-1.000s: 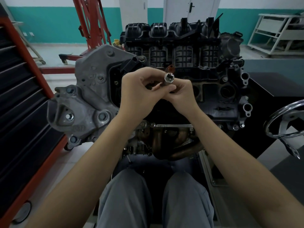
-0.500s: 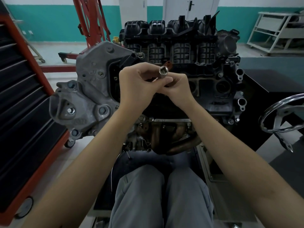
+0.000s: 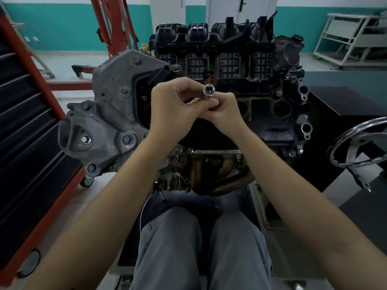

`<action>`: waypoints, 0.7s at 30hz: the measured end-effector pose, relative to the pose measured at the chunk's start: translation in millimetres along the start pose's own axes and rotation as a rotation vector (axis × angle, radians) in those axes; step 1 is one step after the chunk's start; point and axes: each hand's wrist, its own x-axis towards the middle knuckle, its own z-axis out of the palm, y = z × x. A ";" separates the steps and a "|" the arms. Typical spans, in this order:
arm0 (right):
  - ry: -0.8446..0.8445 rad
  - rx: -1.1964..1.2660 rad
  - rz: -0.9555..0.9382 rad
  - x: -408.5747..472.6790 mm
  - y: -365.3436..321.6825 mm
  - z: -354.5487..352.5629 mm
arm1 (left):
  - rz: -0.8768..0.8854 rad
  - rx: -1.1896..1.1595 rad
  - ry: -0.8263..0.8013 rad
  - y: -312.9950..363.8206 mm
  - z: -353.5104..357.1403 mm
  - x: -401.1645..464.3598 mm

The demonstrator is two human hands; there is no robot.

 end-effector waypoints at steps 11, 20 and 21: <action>0.070 0.000 0.021 -0.6 2.4 2.1 | 0.008 0.044 0.034 1.5 4.3 1.5; 0.083 -0.028 0.018 -0.8 4.7 1.8 | -0.024 -0.144 -0.036 -5.2 0.3 2.5; 0.094 -0.027 0.015 -1.0 4.5 2.0 | -0.013 -0.119 -0.042 -5.7 0.2 2.5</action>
